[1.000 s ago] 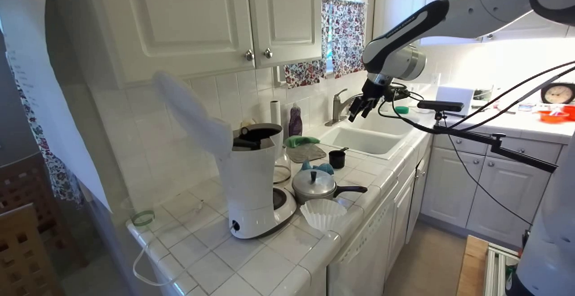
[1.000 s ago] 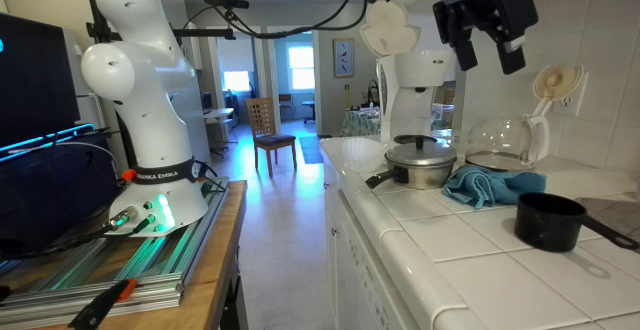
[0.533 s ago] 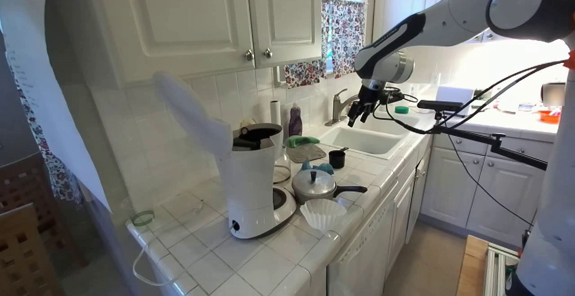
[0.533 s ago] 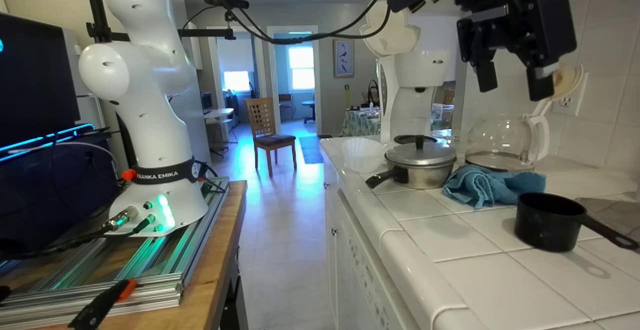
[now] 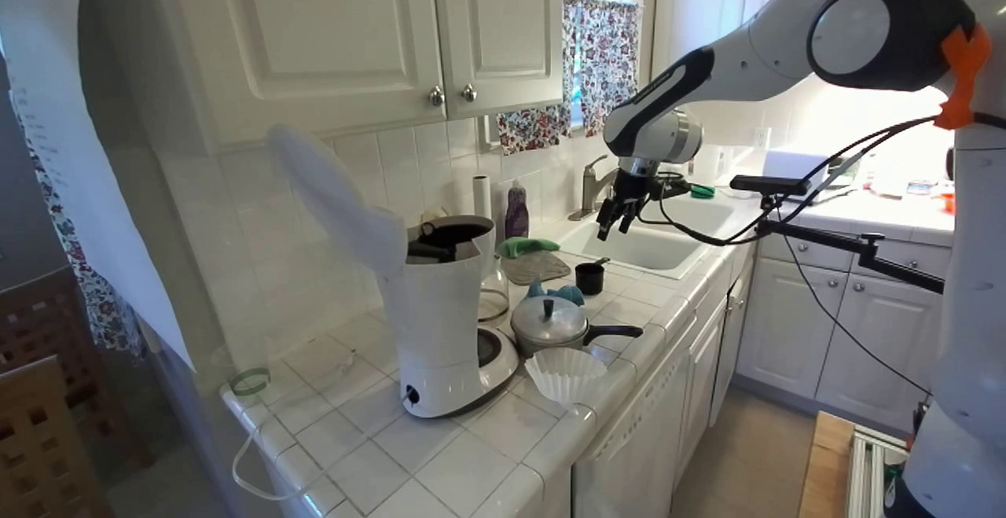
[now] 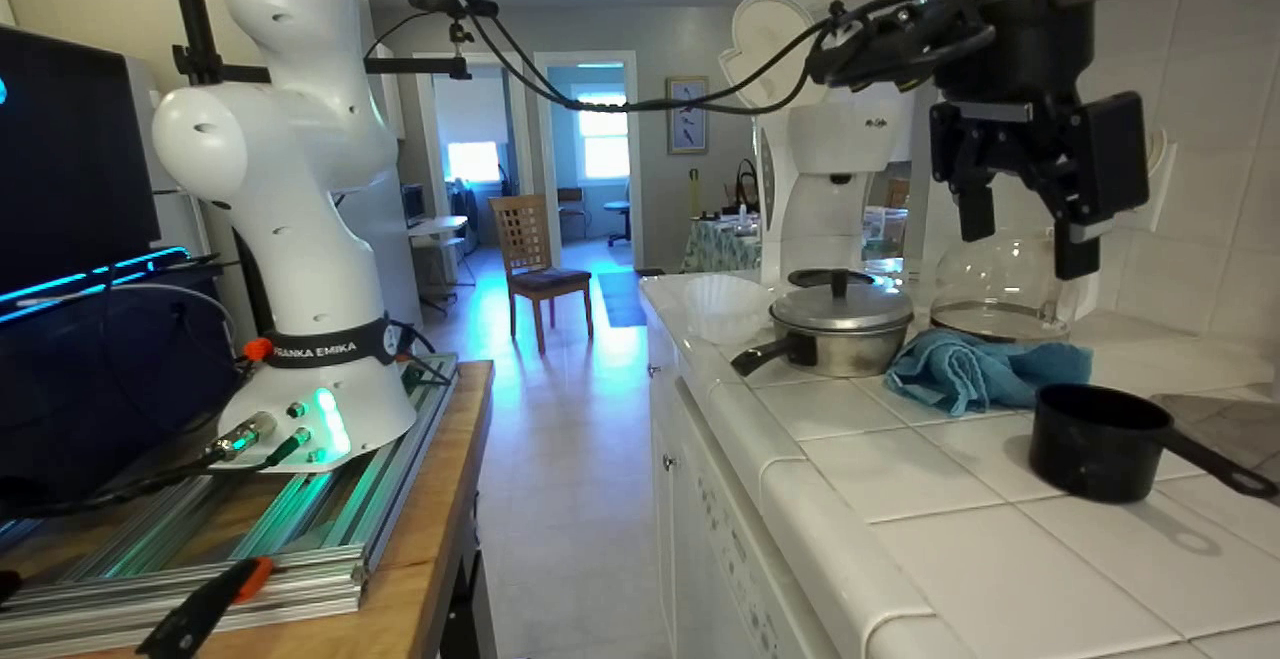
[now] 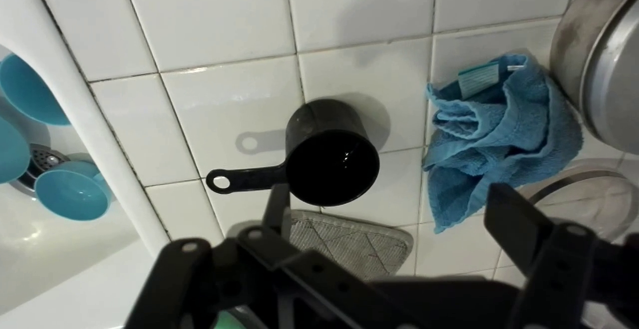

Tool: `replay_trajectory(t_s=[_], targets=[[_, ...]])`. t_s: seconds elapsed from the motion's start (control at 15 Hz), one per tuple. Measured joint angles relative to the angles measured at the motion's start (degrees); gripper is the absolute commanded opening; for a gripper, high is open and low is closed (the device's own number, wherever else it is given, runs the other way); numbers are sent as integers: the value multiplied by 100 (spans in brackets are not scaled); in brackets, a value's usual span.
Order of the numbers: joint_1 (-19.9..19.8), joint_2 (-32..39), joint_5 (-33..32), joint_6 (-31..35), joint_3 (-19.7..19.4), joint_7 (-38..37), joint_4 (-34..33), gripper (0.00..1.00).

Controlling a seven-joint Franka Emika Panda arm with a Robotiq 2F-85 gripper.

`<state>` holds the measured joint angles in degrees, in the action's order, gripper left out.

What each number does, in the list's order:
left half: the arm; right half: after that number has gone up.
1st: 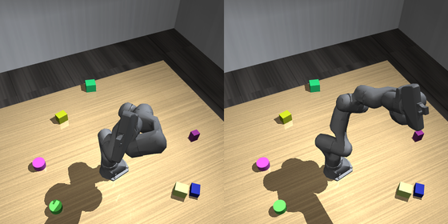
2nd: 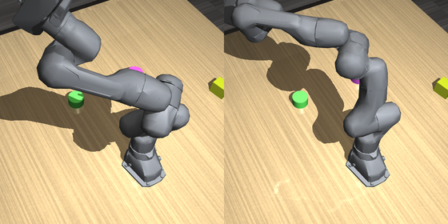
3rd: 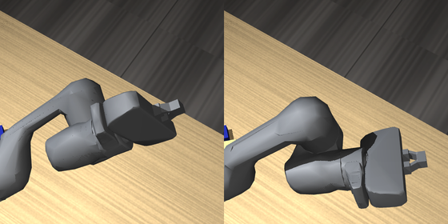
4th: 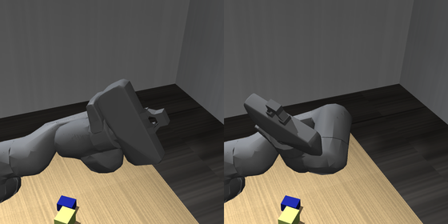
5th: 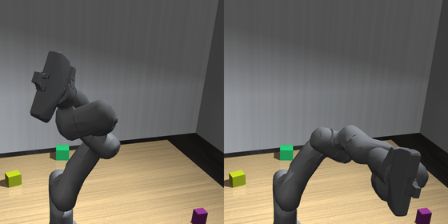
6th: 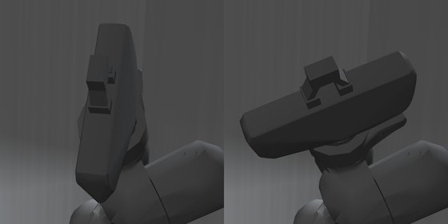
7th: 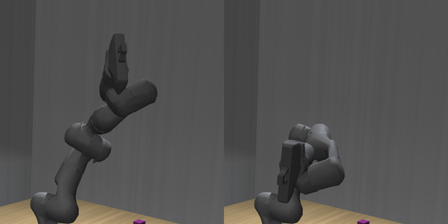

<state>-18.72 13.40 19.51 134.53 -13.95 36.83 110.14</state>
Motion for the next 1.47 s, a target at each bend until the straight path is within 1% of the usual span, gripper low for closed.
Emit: replay_trajectory(t_s=[0.27, 0.6, 0.93, 1.47], targets=[[-184, 183, 151, 0, 202, 72, -131, 100], [-308, 378, 212, -2, 390, 125, -183, 100], [-447, 570, 472, -1, 583, 491, -222, 100], [-563, 949, 507, 4, 689, 537, -459, 100]])
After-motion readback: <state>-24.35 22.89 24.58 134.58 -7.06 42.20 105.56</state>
